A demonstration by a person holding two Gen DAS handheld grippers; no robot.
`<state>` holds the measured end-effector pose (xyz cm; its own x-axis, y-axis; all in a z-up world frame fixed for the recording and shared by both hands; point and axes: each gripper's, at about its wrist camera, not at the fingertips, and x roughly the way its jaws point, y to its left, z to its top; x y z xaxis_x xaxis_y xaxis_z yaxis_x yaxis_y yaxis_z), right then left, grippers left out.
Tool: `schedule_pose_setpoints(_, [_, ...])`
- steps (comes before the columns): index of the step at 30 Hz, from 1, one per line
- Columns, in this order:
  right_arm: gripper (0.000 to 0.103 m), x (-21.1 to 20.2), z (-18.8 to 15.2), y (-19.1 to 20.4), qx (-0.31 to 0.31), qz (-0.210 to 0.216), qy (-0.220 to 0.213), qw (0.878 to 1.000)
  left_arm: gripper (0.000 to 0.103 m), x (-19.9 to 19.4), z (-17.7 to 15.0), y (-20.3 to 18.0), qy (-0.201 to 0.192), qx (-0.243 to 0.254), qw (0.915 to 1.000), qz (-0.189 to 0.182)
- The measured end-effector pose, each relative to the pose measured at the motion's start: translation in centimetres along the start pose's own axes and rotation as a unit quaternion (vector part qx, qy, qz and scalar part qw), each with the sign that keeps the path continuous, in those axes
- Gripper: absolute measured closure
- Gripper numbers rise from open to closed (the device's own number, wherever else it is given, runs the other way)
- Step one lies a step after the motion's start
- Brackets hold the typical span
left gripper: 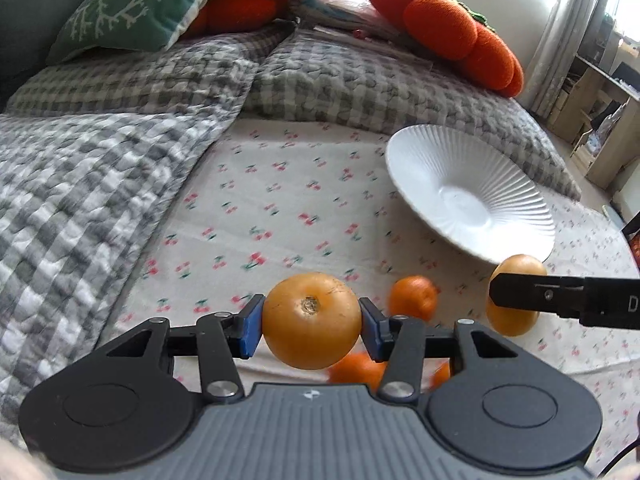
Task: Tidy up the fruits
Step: 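Carry both fruits to the white plate and release them there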
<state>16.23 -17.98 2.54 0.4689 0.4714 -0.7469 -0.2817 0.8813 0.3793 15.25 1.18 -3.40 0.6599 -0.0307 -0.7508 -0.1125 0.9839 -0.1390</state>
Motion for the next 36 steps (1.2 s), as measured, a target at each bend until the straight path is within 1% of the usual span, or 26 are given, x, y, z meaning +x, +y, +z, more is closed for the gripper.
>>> schedule_pose_setpoints(6, [0.059,-1.3,1.5,-2.3,0.031,-0.022,-0.022,0.999,0.059,0.5,2.5,-2.7,-0.015,0.007,0.9996,-0.023])
schedule_pose_setpoints(11, [0.059,-0.9,2.7,-5.4,0.077,-0.046,-0.041,0.995,0.059,2.1,5.0,-5.6,-0.028,0.013,0.9982,-0.052])
schedule_pose_setpoints(13, [0.059,-0.5,3.1,-6.8,0.096,-0.047,-0.052,0.993,0.059,3.1,5.9,-6.6,-0.031,0.011,0.9970,-0.069])
schedule_pose_setpoints(16, [0.059,0.1,3.0,-8.0,0.112,-0.049,-0.056,0.991,0.059,5.0,6.6,-7.7,-0.021,-0.008,0.9947,-0.100])
schedule_pose_setpoints(20, [0.059,1.1,3.5,-7.5,0.085,-0.041,-0.064,0.993,0.059,7.5,6.8,-8.4,-0.002,-0.031,0.9921,-0.121])
schedule_pose_setpoints(24, [0.059,2.1,4.1,-7.5,0.073,-0.040,-0.069,0.994,0.059,9.7,7.4,-8.3,0.007,-0.044,0.9925,-0.113])
schedule_pose_setpoints(26, [0.059,2.9,4.5,-8.0,0.076,-0.041,-0.068,0.994,0.059,10.6,7.9,-8.1,0.007,-0.050,0.9925,-0.112])
schedule_pose_setpoints(30, [0.059,4.1,4.4,-8.7,0.073,-0.042,-0.065,0.994,0.058,11.8,8.3,-7.9,0.002,-0.060,0.9907,-0.122])
schedule_pose_setpoints(33, [0.057,4.2,4.1,-8.6,0.066,-0.041,-0.071,0.994,0.057,12.5,8.5,-7.7,-0.001,-0.071,0.9889,-0.131])
schedule_pose_setpoints(36, [0.055,3.7,4.1,-8.4,0.069,-0.040,-0.080,0.994,0.056,12.6,8.5,-7.9,-0.001,-0.071,0.9877,-0.139])
